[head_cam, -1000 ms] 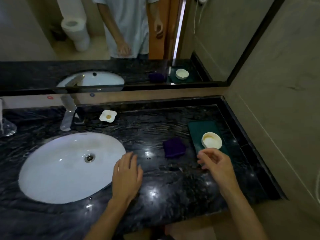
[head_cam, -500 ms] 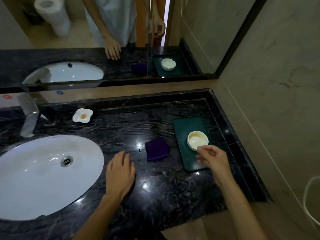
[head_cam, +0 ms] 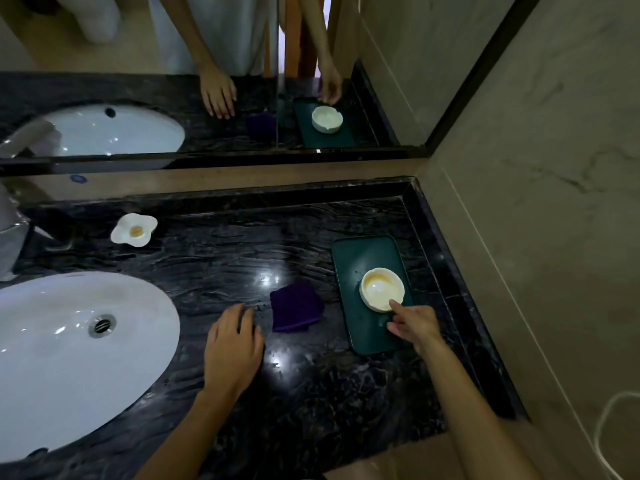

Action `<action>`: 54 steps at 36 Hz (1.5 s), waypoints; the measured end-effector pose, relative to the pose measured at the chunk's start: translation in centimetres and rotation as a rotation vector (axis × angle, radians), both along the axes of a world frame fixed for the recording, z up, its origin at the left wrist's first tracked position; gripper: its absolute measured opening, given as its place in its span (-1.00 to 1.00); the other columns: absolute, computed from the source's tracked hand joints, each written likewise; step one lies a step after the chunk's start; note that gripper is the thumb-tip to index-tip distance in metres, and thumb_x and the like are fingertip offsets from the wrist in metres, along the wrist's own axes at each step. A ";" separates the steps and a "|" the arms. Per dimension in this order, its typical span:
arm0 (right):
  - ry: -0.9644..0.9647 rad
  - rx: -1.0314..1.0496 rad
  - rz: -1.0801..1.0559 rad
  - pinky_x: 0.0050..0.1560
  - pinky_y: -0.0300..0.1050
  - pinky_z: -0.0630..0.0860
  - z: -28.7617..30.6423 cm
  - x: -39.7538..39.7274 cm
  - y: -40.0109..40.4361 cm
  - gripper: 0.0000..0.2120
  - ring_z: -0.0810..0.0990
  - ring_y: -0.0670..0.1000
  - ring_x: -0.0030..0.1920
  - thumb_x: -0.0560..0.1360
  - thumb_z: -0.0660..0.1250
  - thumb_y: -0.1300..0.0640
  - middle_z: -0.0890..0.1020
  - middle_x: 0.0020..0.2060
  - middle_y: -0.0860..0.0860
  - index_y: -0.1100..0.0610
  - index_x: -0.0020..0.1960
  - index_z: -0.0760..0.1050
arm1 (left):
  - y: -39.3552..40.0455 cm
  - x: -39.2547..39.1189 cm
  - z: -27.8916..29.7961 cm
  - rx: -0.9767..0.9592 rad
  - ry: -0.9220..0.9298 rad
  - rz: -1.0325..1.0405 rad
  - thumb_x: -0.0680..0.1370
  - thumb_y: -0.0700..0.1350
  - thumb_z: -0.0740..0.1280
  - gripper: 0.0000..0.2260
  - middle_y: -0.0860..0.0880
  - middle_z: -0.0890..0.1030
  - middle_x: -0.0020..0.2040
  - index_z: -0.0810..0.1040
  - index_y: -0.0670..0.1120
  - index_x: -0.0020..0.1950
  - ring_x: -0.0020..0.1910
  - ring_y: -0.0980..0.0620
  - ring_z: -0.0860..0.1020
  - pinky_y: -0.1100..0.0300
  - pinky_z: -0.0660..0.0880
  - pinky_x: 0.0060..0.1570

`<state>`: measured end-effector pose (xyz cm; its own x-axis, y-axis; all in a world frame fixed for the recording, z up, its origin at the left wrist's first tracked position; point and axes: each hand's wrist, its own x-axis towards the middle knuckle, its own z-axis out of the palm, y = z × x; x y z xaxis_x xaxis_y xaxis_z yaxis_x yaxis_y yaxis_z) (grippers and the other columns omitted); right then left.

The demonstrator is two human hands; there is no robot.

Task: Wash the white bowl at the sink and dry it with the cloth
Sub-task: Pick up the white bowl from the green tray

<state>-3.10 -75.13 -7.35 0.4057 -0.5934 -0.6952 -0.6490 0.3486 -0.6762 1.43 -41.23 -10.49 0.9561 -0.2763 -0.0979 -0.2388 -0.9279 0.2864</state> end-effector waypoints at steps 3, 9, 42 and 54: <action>0.014 0.084 -0.019 -0.46 -0.12 0.66 -1.0 0.6 -0.5 -0.73 0.60 0.23 -0.18 0.47 0.49 0.23 0.53 -0.19 0.27 0.40 0.00 0.50 | -0.3 0.0 0.0 -0.018 -0.008 0.010 0.58 0.02 0.09 -0.56 -0.20 0.58 0.27 0.58 -0.21 0.25 0.24 -0.20 0.54 -0.12 0.51 0.17; -0.006 0.120 -0.053 -0.45 -0.05 0.67 -2.4 1.4 -0.6 -0.84 0.58 0.17 -0.26 0.53 0.41 0.31 0.52 -0.24 0.25 0.34 -0.06 0.43 | -0.3 0.2 -0.1 -0.027 -0.006 0.037 0.59 0.02 0.08 -0.56 -0.19 0.58 0.26 0.58 -0.20 0.24 0.23 -0.19 0.55 -0.12 0.52 0.16; -0.186 -0.068 0.130 -0.40 -0.25 0.65 4.8 -0.2 2.0 -0.87 0.65 0.12 -0.24 0.52 0.41 0.35 0.62 -0.16 0.20 0.27 -0.04 0.45 | 2.2 -0.6 3.9 -0.168 0.010 0.165 0.64 -0.10 0.27 -0.68 -0.21 0.56 0.31 0.53 -0.24 0.33 0.27 -0.22 0.52 -0.11 0.52 0.21; -0.239 -0.047 0.444 -0.43 -0.15 0.60 7.0 -1.0 10.3 -0.84 0.62 0.06 -0.50 0.50 0.43 0.32 0.67 -0.37 0.19 0.26 -0.03 0.44 | 4.1 -2.4 5.6 -0.323 0.170 0.275 0.67 -0.04 0.17 -0.66 -0.15 0.51 0.35 0.47 -0.18 0.37 0.34 -0.13 0.45 -0.01 0.44 0.25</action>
<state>-4.14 -64.85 -0.33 0.7705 -0.3554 -0.5291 -0.5532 0.0397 -0.8321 -1.00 -37.09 -4.89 0.9759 -0.0571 -0.2106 0.0791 -0.8071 0.5850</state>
